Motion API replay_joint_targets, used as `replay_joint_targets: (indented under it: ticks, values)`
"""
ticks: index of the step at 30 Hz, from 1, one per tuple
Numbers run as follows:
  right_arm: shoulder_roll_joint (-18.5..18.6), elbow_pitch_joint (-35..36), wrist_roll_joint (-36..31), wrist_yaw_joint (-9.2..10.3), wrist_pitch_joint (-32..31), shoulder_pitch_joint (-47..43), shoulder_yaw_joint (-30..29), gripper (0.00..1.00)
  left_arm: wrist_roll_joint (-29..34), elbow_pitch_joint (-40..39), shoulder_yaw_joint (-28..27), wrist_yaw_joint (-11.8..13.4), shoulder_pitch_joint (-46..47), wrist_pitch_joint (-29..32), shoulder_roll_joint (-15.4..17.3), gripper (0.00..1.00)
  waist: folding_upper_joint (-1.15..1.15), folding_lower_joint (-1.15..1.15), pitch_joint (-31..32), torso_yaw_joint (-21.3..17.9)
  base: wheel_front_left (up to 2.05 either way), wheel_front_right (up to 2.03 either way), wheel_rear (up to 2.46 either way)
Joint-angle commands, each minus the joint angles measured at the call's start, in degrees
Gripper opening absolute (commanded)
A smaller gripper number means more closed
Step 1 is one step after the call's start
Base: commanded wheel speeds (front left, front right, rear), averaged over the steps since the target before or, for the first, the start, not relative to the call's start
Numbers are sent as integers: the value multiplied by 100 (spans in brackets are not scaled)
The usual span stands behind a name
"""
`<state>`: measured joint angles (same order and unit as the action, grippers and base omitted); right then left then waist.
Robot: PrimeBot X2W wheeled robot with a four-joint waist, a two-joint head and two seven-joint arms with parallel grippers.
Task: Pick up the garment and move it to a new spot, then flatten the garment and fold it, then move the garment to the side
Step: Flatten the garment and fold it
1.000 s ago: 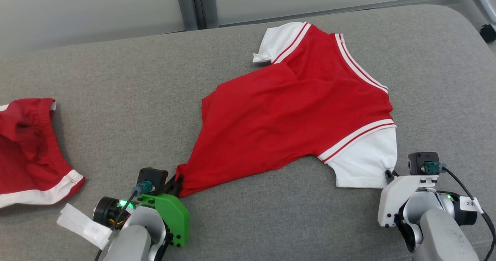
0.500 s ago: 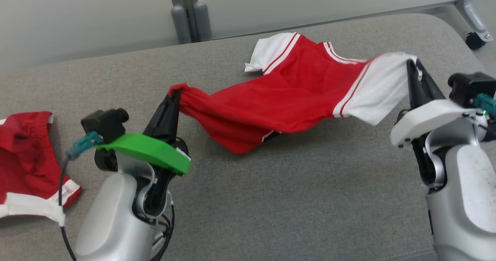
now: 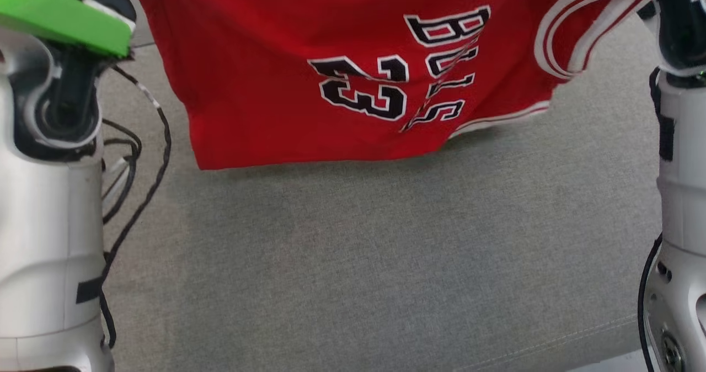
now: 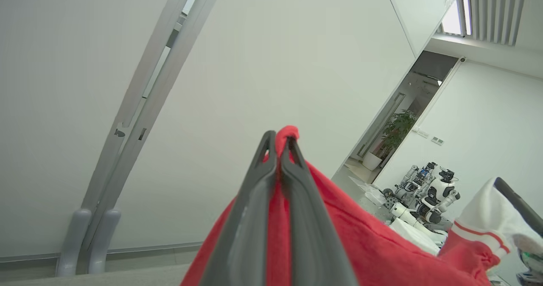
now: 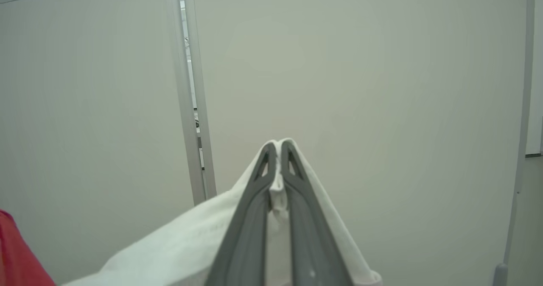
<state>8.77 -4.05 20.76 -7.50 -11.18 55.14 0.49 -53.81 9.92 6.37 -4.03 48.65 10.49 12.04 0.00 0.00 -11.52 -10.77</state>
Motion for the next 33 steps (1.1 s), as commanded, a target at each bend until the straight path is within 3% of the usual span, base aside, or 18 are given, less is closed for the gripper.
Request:
replay_joint_targets:
  ticks: [1,6,9,13,16,26,33]
  values:
    - [-35,-228,15,3,43,193,-65,0,-41,40,-43,96,268,48,26,0,0,0,-603,-121,0,0,0]
    - [-343,-1277,-116,1,552,1003,-329,0,356,323,-127,171,1090,-348,165,0,0,0,-1243,-136,0,0,0]
    - [-452,-1708,-295,2,1336,1647,-629,0,662,478,-165,12,1599,-970,190,0,0,0,-1491,-104,0,0,0]
    - [-555,-1832,-440,2,2406,2330,-944,0,743,486,-228,-188,2158,-1744,120,0,0,0,-1614,-16,0,0,0]
    - [-574,-1730,-529,2,2592,2508,-889,0,711,509,-148,-288,2191,-2063,161,0,0,0,-1652,64,0,0,0]
    - [-322,-1837,-388,2,2466,1198,114,0,61,762,589,-349,636,-2490,492,0,0,0,-1497,197,0,0,0]
    - [228,-1380,415,4,772,-533,969,0,-550,1035,965,-351,-754,-2569,517,0,0,0,-884,231,0,0,0]
